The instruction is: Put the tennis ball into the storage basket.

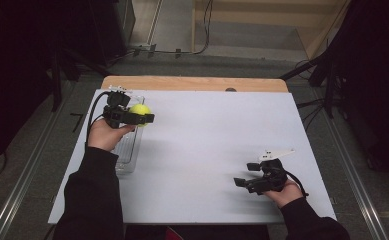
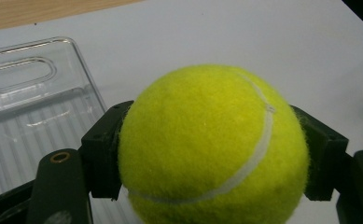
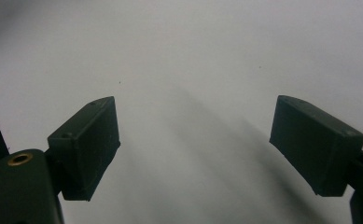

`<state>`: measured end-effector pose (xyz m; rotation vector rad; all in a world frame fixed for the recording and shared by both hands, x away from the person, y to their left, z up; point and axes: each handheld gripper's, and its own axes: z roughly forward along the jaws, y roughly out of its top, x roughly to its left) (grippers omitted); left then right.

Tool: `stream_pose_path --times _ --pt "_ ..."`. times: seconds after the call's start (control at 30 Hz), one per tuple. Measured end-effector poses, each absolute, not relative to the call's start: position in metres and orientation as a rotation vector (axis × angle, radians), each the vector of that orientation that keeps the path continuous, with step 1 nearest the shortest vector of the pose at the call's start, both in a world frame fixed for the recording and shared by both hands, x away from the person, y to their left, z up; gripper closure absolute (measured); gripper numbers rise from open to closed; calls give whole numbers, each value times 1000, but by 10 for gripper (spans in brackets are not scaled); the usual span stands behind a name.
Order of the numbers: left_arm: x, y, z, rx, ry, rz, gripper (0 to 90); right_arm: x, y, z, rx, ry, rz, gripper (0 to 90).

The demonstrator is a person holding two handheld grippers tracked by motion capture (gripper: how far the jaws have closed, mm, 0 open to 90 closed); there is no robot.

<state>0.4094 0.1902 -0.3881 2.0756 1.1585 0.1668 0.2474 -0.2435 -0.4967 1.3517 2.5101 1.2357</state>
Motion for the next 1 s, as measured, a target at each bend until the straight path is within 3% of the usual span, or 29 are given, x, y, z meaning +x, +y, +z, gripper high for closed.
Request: stream_pose_path --times 1.0 --pt "416 233 -389 2035 1300 289 265 248 -243 -497 1350 2513 1232 138"
